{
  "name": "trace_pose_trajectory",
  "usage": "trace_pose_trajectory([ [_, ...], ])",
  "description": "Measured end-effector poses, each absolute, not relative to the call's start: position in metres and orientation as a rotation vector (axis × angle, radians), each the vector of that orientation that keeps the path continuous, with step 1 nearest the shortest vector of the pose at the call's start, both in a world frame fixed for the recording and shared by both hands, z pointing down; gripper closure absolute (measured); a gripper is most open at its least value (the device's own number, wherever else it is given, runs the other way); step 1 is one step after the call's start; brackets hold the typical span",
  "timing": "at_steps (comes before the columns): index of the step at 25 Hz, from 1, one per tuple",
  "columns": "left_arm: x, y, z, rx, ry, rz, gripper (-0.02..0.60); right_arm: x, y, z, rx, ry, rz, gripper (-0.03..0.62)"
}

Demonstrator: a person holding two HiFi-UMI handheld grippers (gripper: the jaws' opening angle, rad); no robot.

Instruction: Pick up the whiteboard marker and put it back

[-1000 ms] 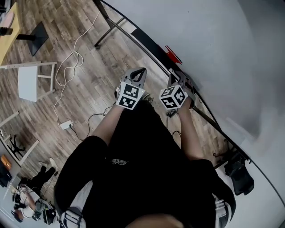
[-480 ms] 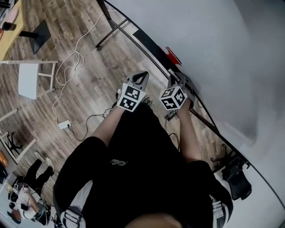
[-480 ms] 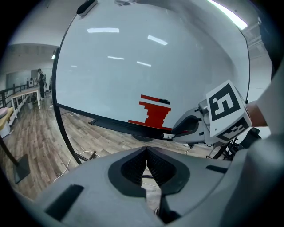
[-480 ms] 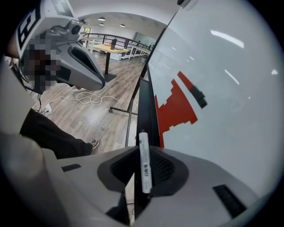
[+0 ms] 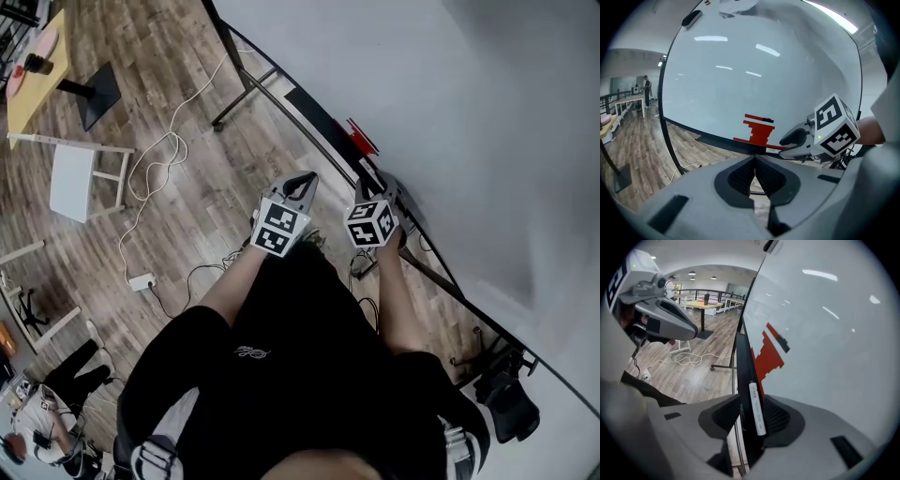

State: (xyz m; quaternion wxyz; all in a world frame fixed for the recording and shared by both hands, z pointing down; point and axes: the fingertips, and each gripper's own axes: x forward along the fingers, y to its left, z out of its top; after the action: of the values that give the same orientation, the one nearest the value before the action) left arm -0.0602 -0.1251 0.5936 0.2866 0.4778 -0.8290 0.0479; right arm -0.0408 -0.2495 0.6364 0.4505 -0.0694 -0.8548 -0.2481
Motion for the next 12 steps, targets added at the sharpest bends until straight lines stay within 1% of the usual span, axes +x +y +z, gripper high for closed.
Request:
trace_pose_trajectory([
  [6,-0.061,-0.137,0.571,1.256,-2.295,0.12,0.575,-0.036,-0.249,0.609,-0.154,-2.267,-0.483,0.451],
  [12,-0.047,-0.146,0.527,1.245,-2.397,0.061,0.575,-0.024,-0.241,0.556,-0.19,-2.495,-0.288,0.453],
])
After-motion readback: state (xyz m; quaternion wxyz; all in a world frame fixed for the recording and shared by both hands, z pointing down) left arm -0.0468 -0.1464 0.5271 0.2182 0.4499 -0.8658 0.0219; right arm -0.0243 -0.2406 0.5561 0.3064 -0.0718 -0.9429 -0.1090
